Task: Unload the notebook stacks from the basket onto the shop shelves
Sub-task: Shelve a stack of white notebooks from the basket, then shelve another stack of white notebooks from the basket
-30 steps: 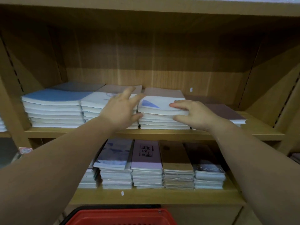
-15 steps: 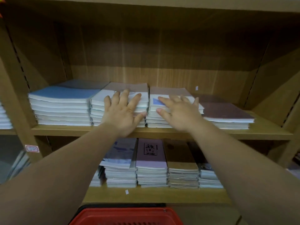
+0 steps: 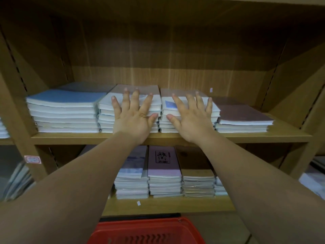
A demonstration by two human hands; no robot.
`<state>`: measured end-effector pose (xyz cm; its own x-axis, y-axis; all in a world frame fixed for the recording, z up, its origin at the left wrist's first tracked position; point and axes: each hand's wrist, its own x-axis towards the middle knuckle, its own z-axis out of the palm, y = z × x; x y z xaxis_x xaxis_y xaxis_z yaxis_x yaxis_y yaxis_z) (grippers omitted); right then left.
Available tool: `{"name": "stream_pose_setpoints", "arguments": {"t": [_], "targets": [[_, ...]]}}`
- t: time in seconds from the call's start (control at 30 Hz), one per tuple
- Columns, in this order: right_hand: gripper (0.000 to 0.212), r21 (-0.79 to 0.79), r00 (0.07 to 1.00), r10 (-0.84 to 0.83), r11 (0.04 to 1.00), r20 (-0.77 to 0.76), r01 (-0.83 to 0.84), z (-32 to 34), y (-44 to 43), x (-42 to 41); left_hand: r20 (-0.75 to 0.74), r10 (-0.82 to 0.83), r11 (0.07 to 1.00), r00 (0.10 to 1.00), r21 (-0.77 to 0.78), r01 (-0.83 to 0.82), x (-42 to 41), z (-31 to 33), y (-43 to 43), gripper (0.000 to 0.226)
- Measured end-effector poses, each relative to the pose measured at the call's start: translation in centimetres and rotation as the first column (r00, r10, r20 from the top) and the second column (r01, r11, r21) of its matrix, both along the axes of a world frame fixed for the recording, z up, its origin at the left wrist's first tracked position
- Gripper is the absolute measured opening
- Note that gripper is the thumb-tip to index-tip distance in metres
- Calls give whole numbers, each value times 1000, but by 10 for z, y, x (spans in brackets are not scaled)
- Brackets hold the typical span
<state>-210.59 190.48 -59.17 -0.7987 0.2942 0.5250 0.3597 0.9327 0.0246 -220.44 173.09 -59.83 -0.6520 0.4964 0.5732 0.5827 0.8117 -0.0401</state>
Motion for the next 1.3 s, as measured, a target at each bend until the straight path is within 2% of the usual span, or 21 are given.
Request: {"name": "stream_pose_setpoints", "arguments": {"t": [0.07,0.2,0.27,0.33,0.4,0.47,0.57,0.67,0.73,0.87,0.9,0.97,1.07,1.2,1.3], "targets": [[74,-67,999,38,997,6,-37,-3,-12,12,22,-37,999,999,19,36,10,-4,-12,70],[71,-151,942,193,959,-275,-240,-56,-59,51,-49,-229,964,972,128,233,58,-60,-56,73],[67,-206,904,247,921,-348,-330,-102,-84,71,-40,-258,946,965,193,261,85,-109,-83,70],[64,-287,909,267,887,-320,-361,-155,-105,89,51,-248,955,967,181,236,107,-161,-110,67],[62,-428,938,269,837,-220,-340,-208,-120,105,262,-215,973,941,143,183,124,-214,-131,69],[64,-613,967,254,761,-16,-210,-257,-130,118,517,-116,992,848,94,79,138,-263,-145,77],[71,-794,908,236,589,347,150,-328,-135,135,809,-21,998,587,-16,58,155,-324,-155,84],[84,-831,819,221,330,529,448,-385,-134,147,963,54,994,266,-78,82,165,-377,-156,84],[86,-810,794,181,234,580,538,-412,-130,151,988,114,989,104,-123,86,167,-404,-146,90],[82,-778,777,74,146,625,611,-452,-120,162,988,136,990,-71,-132,57,175,-442,-118,88],[82,-775,775,56,118,629,620,-459,-118,167,986,145,989,-82,-141,48,179,-448,-112,87],[85,-771,770,49,53,636,634,-469,-118,173,989,145,989,-43,-145,-11,186,-455,-103,82],[91,-766,764,57,37,643,642,-476,-118,172,996,64,983,-55,-72,-169,193,-465,-99,72],[90,-691,693,58,177,719,701,-480,-119,168,996,-2,974,-94,-19,-228,194,-464,-104,66],[91,-622,630,53,240,775,745,-479,-117,166,978,-55,968,-199,4,-249,192,-459,-111,72]]}}
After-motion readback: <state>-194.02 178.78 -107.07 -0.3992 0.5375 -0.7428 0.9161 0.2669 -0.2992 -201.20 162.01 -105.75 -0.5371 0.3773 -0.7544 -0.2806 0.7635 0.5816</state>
